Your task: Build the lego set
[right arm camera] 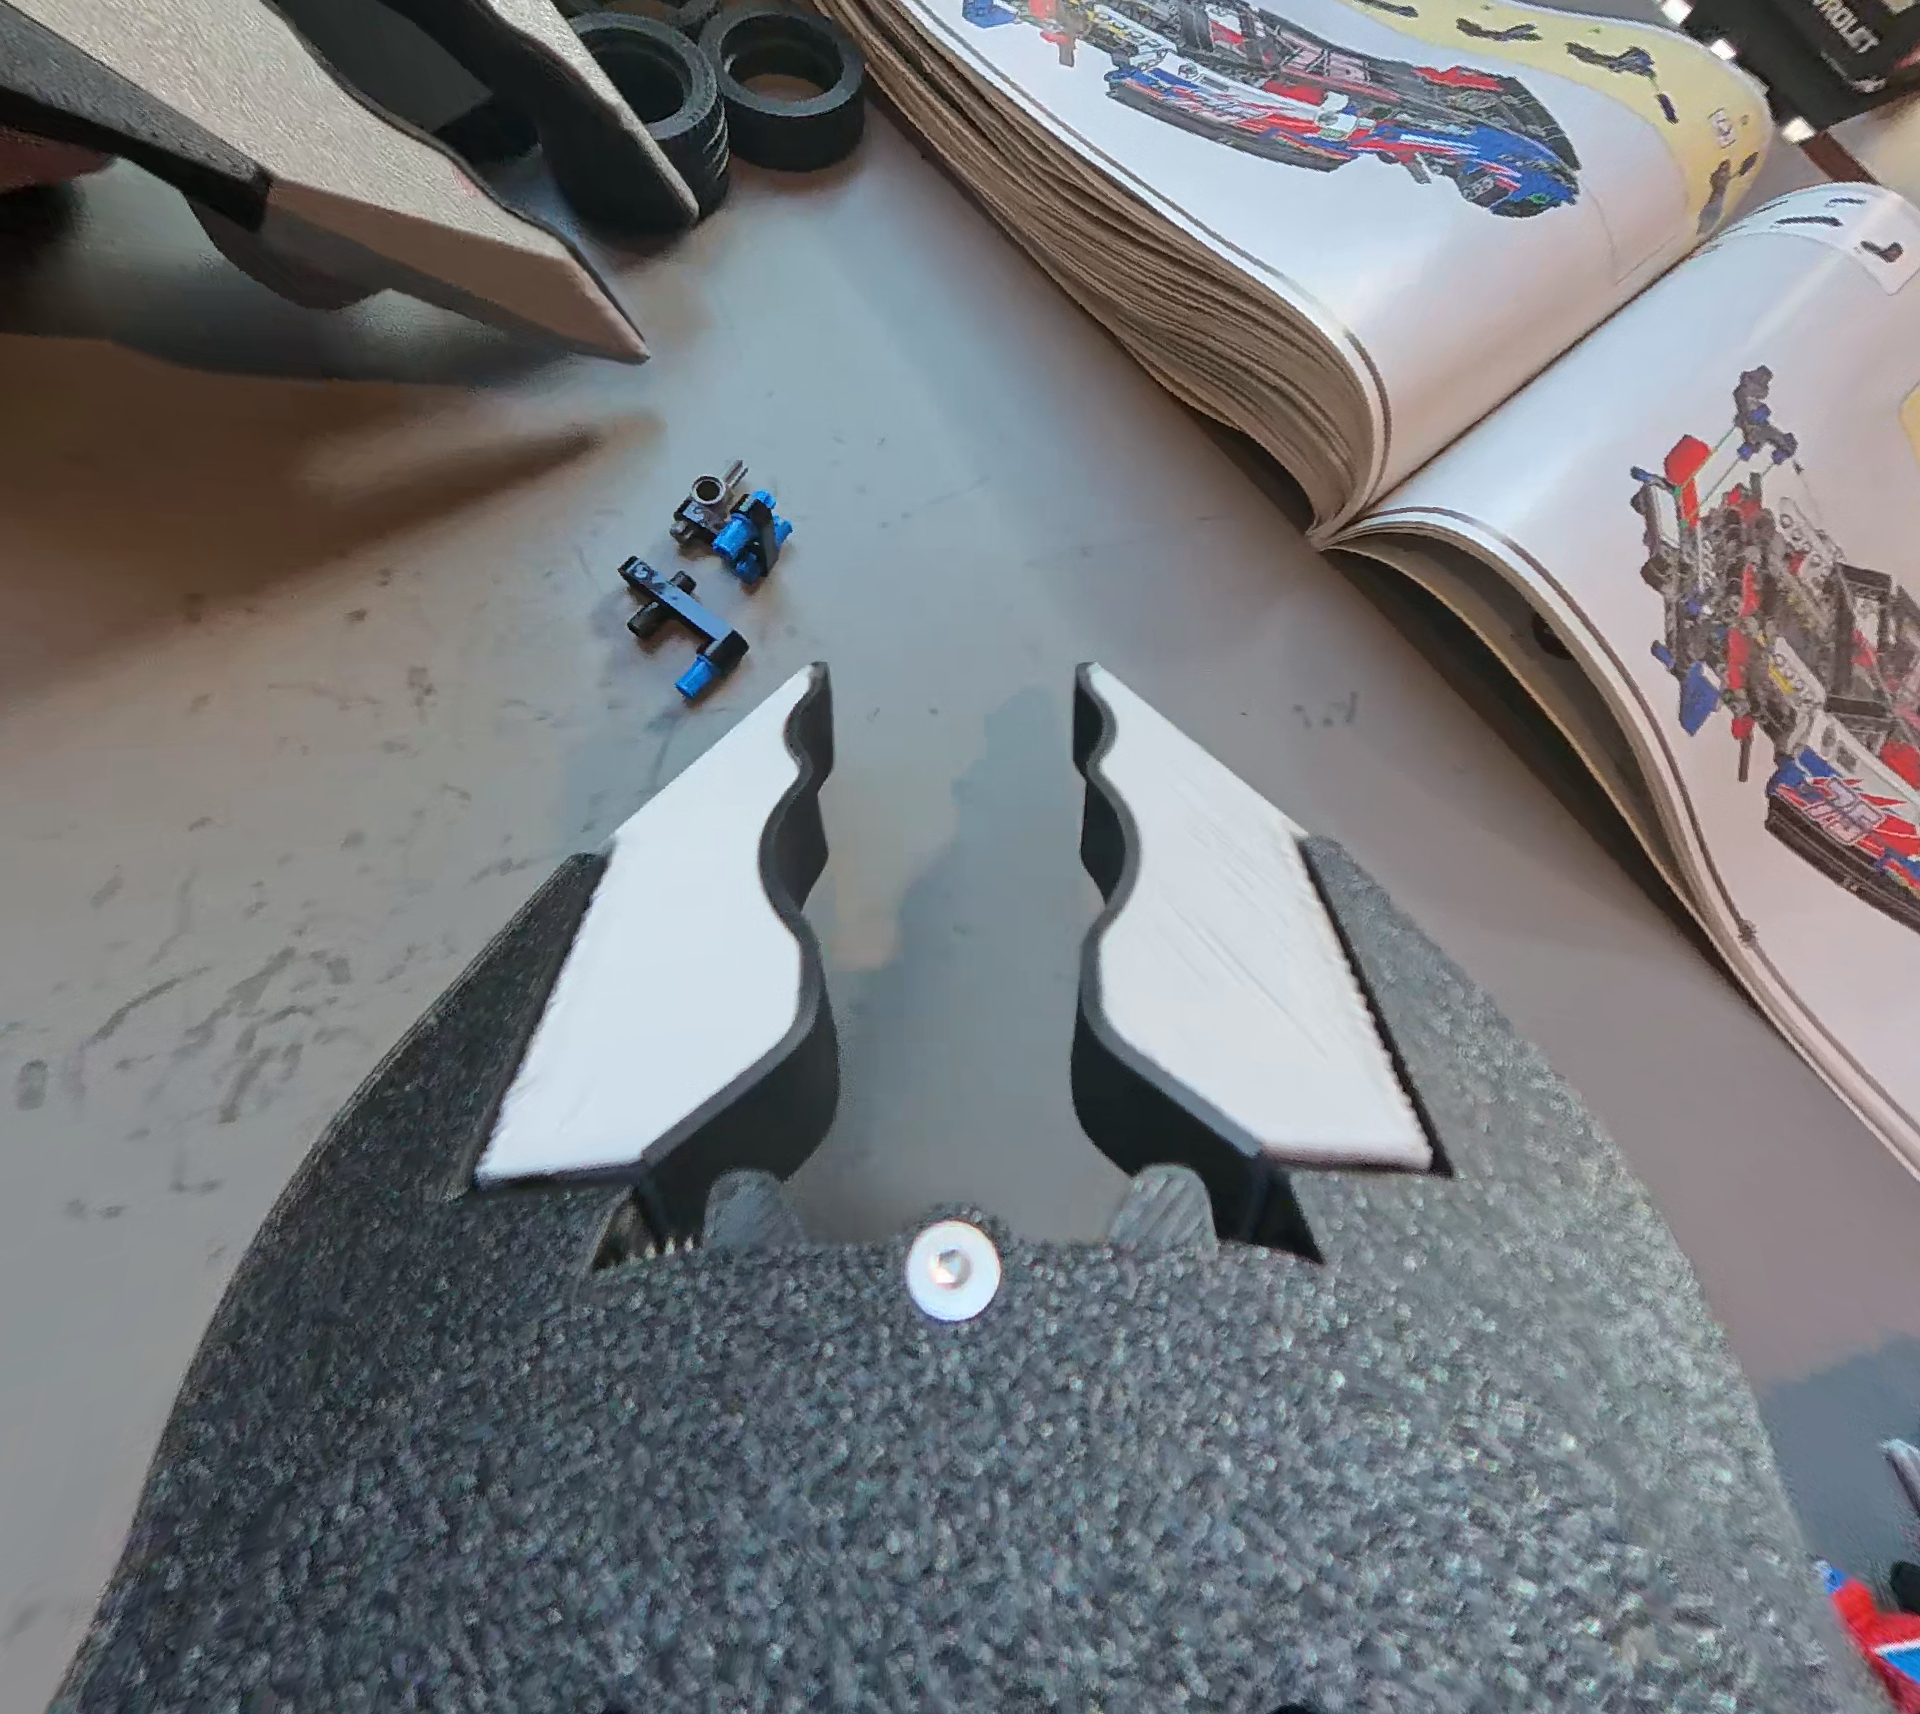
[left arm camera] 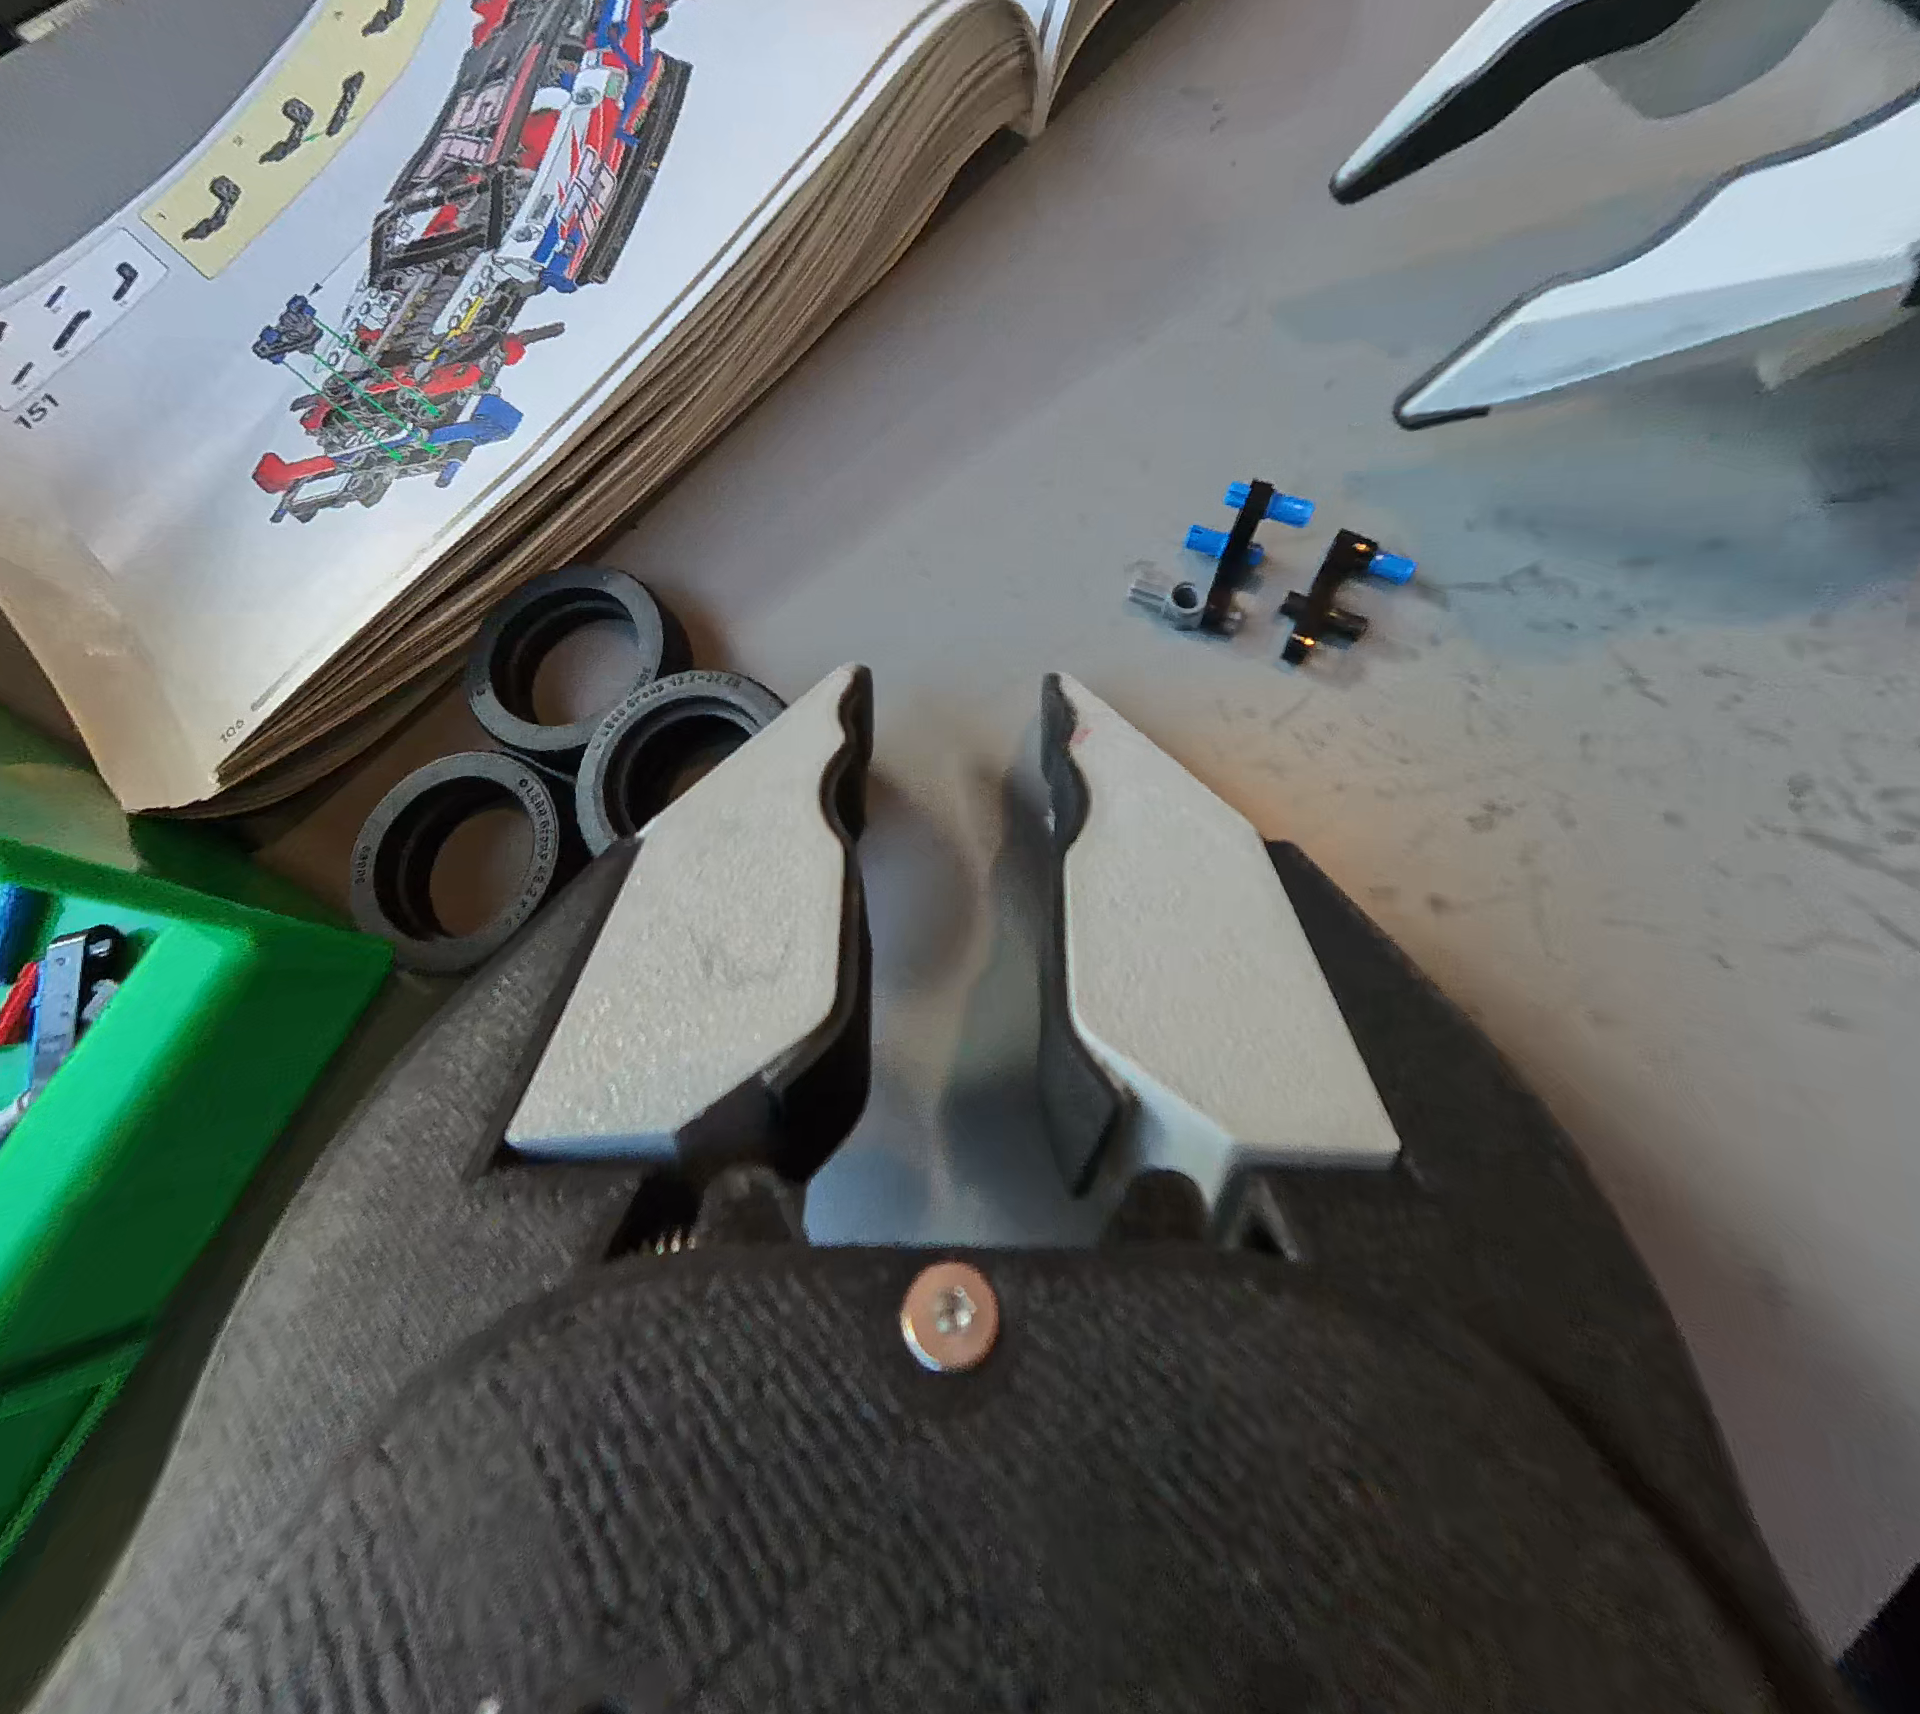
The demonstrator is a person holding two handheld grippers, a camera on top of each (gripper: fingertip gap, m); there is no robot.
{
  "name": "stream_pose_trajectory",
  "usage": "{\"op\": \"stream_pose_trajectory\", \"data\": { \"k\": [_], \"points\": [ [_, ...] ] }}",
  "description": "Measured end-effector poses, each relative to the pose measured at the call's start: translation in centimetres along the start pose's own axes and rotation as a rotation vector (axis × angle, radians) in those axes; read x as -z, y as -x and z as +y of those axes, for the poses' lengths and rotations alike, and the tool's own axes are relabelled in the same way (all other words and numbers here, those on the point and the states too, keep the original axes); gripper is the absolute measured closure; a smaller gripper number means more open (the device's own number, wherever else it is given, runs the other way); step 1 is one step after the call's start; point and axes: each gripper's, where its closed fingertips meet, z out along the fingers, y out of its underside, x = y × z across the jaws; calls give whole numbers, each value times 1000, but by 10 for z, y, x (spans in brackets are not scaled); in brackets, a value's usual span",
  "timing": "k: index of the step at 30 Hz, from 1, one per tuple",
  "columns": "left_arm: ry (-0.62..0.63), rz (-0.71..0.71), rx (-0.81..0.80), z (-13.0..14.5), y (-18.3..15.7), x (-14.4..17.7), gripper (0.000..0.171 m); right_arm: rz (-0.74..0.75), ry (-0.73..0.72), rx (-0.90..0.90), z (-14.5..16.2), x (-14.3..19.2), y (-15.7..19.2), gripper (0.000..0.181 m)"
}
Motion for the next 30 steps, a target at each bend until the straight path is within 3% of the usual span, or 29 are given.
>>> {"op": "stream_pose_trajectory", "data": {
  "k": [1,3,7,10,15,18,20,23,26,30],
  "points": [
    [-22,5,10,-3,-1,2,141,9,-5,9,0,0,-1,137],
    [-68,-3,30,-11,-3,4,117,8,-17,7,0,1,-1,137],
    [-104,-8,33,-18,-5,5,122,-43,-53,-25,-4,2,3,134],
    [-88,9,89,-16,-1,3,131,-88,-83,-53,-6,5,4,151],
    [-77,73,61,-16,-11,0,117,-169,-81,-39,-6,6,15,167],
    [-176,24,-4,-29,-8,9,114,-157,-76,-13,-7,4,16,164],
    [-286,-33,-29,-43,1,22,128,-108,-117,4,-13,6,11,157],
    [-369,3,-32,-55,0,36,128,-36,-194,23,-23,12,6,151],
    [-314,93,-61,-48,-9,40,119,-30,-219,28,-26,15,5,148],
    [-188,120,-145,-30,-7,34,108,-162,-201,20,-27,15,18,139]
  ]
}}
